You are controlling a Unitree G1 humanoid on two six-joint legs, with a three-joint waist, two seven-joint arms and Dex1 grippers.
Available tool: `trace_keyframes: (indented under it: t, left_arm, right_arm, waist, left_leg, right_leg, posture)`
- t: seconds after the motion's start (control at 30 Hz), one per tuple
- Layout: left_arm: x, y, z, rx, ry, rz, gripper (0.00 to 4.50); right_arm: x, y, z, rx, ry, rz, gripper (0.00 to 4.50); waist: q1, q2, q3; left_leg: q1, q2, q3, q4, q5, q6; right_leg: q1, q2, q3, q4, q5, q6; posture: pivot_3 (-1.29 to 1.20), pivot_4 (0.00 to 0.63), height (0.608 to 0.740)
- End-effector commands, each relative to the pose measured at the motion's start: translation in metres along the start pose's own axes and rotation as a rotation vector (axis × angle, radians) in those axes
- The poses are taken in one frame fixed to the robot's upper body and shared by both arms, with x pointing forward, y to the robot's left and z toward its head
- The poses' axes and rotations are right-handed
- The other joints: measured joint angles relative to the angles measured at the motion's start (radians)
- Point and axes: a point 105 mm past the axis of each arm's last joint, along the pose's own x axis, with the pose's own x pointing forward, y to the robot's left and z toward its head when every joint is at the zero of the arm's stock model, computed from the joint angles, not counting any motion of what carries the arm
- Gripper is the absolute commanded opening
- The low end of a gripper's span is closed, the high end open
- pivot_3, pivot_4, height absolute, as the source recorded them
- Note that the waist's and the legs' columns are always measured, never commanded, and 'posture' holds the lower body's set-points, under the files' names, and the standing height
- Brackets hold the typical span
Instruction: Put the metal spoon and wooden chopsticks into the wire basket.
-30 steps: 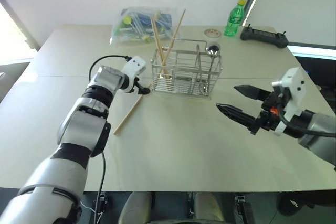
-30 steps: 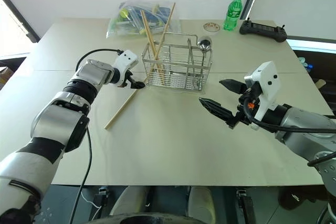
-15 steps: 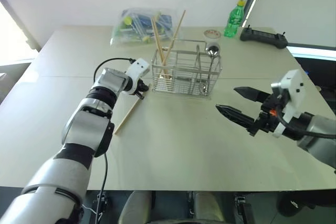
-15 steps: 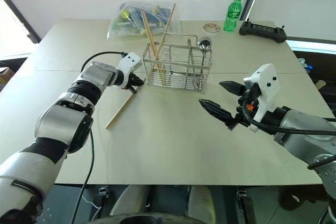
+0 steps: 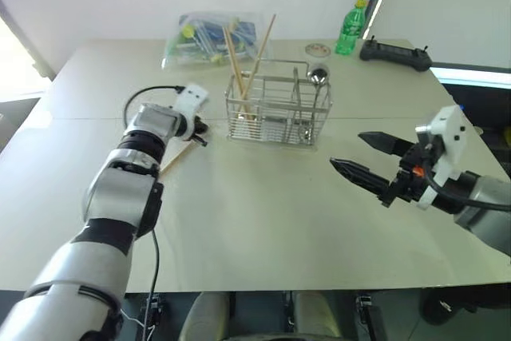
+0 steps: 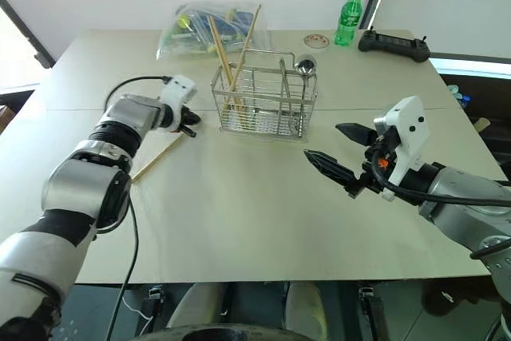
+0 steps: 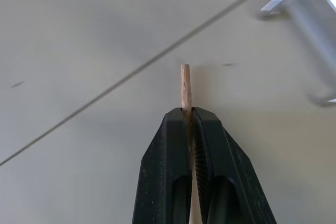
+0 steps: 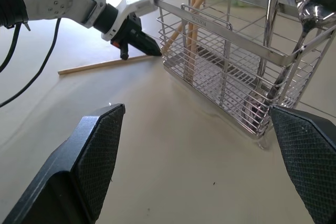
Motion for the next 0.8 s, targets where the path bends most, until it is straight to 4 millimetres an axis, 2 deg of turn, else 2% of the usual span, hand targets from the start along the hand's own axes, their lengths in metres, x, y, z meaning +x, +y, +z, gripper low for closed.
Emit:
trace_keyframes:
  t: [0.03, 0.1, 0.17, 0.27, 0.37, 0.5, 0.6, 0.63, 0.8]
  left_arm:
    - [-0.03, 0.044, 0.053, -0.17, -0.312, 0.185, 0.05]
    - [-0.052, 0.061, 0.081, -0.286, -0.498, 0.215, 0.05]
    - [-0.069, 0.068, 0.1, -0.348, -0.621, 0.208, 0.05]
    - [-0.098, 0.072, 0.13, -0.381, -0.802, 0.186, 0.05]
    - [-0.119, 0.067, 0.15, -0.395, -0.905, 0.148, 0.05]
    - [-0.149, 0.051, 0.18, -0.348, -1.033, 0.095, 0.05]
    - [-0.186, 0.019, 0.224, -0.303, -1.219, -0.021, 0.05]
    - [-0.193, 0.01, 0.232, -0.293, -1.254, -0.046, 0.05]
    - [-0.199, -0.03, 0.255, -0.232, -1.325, -0.133, 0.05]
  right_arm:
    - [-0.003, 0.0, 0.01, -0.044, -0.029, 0.0, 4.5]
    - [-0.004, -0.003, 0.013, -0.054, -0.042, -0.016, 4.5]
    - [-0.005, -0.007, 0.017, -0.056, -0.057, -0.031, 4.5]
    - [-0.006, -0.011, 0.023, -0.059, -0.075, -0.041, 4.5]
    - [-0.005, -0.012, 0.023, -0.06, -0.075, -0.043, 4.5]
    - [-0.004, -0.014, 0.023, -0.06, -0.073, -0.042, 4.5]
    - [-0.003, -0.014, 0.023, -0.06, -0.074, -0.036, 4.5]
    - [-0.002, -0.015, 0.023, -0.06, -0.075, -0.036, 4.5]
    - [-0.001, -0.014, 0.025, -0.065, -0.083, -0.034, 4.5]
  waist:
    - [-0.001, 0.0, 0.0]
    - [0.002, 0.0, 0.0]
    - [0.007, -0.001, 0.0]
    - [0.007, -0.001, 0.0]
    - [0.004, -0.001, 0.0]
    - [0.002, -0.001, 0.0]
    - [0.002, -0.001, 0.0]
    - [0.004, -0.001, 0.0]
    - [0.003, 0.0, 0.0]
  left_leg:
    - [0.0, 0.0, 0.0, 0.0, 0.0, 0.0]
    - [-0.001, -0.001, 0.0, 0.0, 0.0, 0.0]
    - [-0.001, -0.002, 0.0, 0.0, 0.0, 0.0]
    - [-0.001, -0.003, 0.0, 0.0, 0.0, 0.0]
    - [-0.001, -0.003, -0.001, 0.0, 0.0, 0.0]
    - [-0.001, -0.002, 0.0, 0.0, 0.0, 0.0]
    - [0.0, -0.002, 0.0, 0.0, 0.0, 0.0]
    - [-0.001, -0.002, 0.0, 0.0, 0.0, 0.0]
    - [0.0, -0.004, 0.0, 0.001, 0.0, 0.0]
  right_leg:
    - [-0.001, 0.0, 0.0, 0.0, 0.001, -0.002]
    - [-0.001, -0.001, 0.0, 0.001, 0.002, -0.003]
    - [0.0, -0.002, 0.0, 0.001, 0.002, -0.003]
    - [0.0, -0.003, 0.0, 0.0, 0.002, -0.003]
    - [0.001, -0.003, 0.0, 0.0, 0.003, -0.003]
    - [0.001, -0.002, 0.0, 0.0, 0.003, -0.003]
    - [0.001, -0.002, 0.0, 0.0, 0.003, -0.003]
    - [0.001, -0.002, 0.0, 0.0, 0.003, -0.003]
    - [0.003, -0.002, 0.0, -0.001, 0.003, -0.003]
  posture:
    - [0.0, 0.15, 0.69]
    - [0.0, 0.15, 0.69]
    - [0.0, 0.15, 0.69]
    - [0.0, 0.15, 0.69]
    - [0.0, 0.15, 0.69]
    - [0.0, 0.15, 0.69]
    - [0.0, 0.15, 0.69]
    - [0.0, 0.15, 0.69]
    - [0.0, 0.15, 0.69]
